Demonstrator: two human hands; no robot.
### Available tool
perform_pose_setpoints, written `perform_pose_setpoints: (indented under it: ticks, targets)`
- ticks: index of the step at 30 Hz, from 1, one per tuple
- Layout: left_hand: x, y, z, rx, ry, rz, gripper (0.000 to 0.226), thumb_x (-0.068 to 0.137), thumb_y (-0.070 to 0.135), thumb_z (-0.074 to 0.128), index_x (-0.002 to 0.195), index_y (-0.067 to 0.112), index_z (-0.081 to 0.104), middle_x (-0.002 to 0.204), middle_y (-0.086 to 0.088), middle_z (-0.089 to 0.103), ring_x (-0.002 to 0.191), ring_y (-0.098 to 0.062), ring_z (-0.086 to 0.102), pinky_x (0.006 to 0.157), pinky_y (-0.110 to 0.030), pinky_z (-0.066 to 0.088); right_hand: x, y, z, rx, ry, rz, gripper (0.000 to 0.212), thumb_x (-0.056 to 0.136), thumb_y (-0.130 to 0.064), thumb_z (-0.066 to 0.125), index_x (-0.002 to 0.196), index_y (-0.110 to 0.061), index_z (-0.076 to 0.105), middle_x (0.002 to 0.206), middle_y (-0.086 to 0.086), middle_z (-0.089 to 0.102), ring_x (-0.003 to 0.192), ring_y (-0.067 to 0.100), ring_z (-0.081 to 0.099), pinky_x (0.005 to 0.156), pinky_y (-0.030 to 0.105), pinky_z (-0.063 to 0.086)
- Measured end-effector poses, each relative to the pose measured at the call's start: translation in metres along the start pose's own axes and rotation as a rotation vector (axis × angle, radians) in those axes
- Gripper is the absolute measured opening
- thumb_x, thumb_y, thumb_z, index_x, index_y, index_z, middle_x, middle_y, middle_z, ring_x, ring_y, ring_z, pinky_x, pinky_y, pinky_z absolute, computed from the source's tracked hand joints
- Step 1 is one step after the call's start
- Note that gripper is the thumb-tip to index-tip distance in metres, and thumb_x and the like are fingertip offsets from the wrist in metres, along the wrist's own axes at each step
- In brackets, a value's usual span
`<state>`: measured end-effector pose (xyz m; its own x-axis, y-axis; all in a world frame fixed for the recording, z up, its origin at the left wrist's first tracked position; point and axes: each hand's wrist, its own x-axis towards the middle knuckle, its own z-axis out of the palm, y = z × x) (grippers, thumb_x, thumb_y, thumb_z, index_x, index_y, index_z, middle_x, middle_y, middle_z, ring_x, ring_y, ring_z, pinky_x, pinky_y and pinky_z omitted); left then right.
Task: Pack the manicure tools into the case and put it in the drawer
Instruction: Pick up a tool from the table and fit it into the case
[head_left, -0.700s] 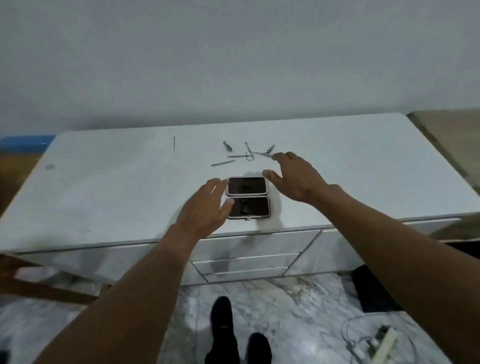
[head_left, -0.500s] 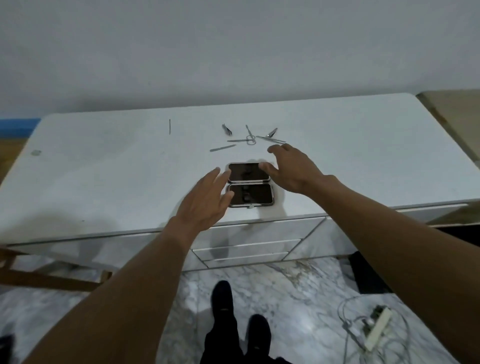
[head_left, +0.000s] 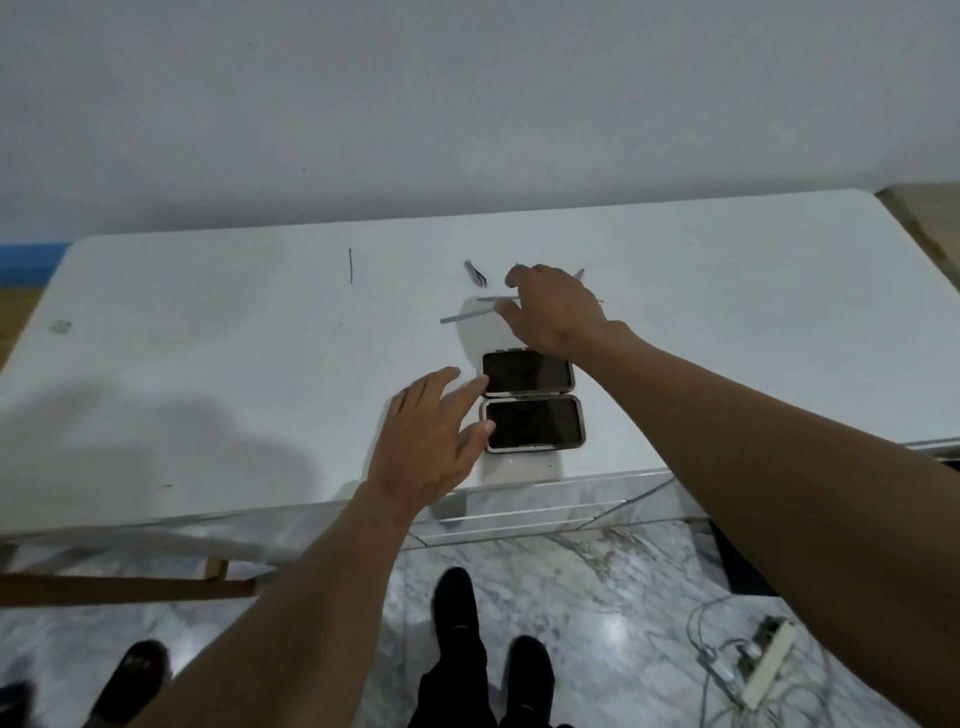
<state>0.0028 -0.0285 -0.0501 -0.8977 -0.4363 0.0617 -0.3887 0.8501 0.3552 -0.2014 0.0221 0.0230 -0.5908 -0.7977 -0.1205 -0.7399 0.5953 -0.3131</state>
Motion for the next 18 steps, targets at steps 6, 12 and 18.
perform_pose_setpoints:
  ticks: [6, 12, 18]
  targets:
    - [0.004, -0.002, -0.001, 0.028, -0.001, 0.004, 0.051, 0.096, 0.055, 0.038, 0.138, 0.029, 0.051, 0.138, -0.006, 0.053, 0.126, -0.027, 0.049, 0.101, -0.042, 0.04, 0.049, -0.017, 0.018, -0.037, 0.01, 0.054, 0.032, 0.094, -0.033, 0.047, 0.115, -0.01, 0.056, 0.112, 0.012, 0.063, 0.104, 0.034, 0.058, 0.075, 0.035, 0.041]
    - [0.007, -0.004, 0.001, 0.024, -0.019, -0.012, 0.05, 0.096, 0.055, 0.034, 0.139, 0.033, 0.047, 0.142, -0.004, 0.049, 0.13, -0.024, 0.044, 0.104, -0.04, 0.035, 0.081, -0.024, 0.033, -0.058, 0.041, 0.113, 0.019, 0.093, -0.025, 0.048, 0.099, -0.008, 0.056, 0.101, 0.011, 0.06, 0.097, 0.035, 0.058, 0.068, 0.034, 0.035]
    - [0.008, -0.005, 0.003, 0.017, 0.014, 0.002, 0.049, 0.093, 0.05, 0.044, 0.137, 0.028, 0.052, 0.138, -0.008, 0.053, 0.127, -0.027, 0.048, 0.102, -0.042, 0.039, 0.092, -0.026, 0.041, -0.053, 0.04, 0.166, 0.004, 0.088, -0.009, 0.047, 0.087, -0.012, 0.05, 0.088, 0.007, 0.047, 0.086, 0.032, 0.055, 0.066, 0.034, 0.035]
